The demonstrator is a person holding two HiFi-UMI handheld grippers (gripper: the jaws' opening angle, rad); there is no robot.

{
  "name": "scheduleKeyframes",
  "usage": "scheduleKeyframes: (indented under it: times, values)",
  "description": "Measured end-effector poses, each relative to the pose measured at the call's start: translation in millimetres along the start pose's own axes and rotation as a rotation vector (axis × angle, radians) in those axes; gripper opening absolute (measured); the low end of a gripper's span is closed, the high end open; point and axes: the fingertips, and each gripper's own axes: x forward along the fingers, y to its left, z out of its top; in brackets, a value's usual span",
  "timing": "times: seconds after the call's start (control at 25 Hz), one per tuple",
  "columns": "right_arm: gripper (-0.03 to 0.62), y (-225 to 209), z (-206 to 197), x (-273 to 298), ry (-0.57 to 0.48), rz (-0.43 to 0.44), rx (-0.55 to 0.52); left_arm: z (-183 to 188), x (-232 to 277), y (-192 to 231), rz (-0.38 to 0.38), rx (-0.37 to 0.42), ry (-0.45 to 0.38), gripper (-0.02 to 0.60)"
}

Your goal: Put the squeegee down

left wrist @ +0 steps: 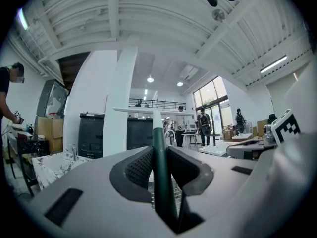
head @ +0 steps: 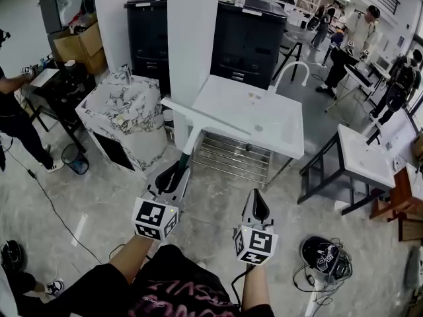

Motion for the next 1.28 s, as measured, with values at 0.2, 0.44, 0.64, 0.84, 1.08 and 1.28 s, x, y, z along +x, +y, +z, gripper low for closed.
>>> scheduleKeyframes:
  times: [0.2,0.44,0.64,0.84,1.08,1.28]
  values:
    - [0.020,-6,-5,3,0.004,0.023,0.020,0,5,-6,0.008,0.008,-0.004,0.097]
    - [0.020,-11,-5,19,0.003,0.020,0.024,0,20,-2,-0.006,0.011,-0.020,0.097]
    - [0.020,-16,-4,35,0.009,-0.004,0.013,2,42,7,-0.021,0.001,-0.027,0.097]
    - [0.020,-24,3,53,0.003,-0.025,0.001,3,63,17,-0.031,-0.012,-0.034,0.097]
    - [0.020,-36,-6,82,0.033,-0.043,0.004,-7,94,27,-0.039,-0.030,-0.023,0.097]
    - [0.020,-37,-10,109,0.044,-0.041,-0.003,-14,122,39,-0.041,-0.040,-0.011,0.097]
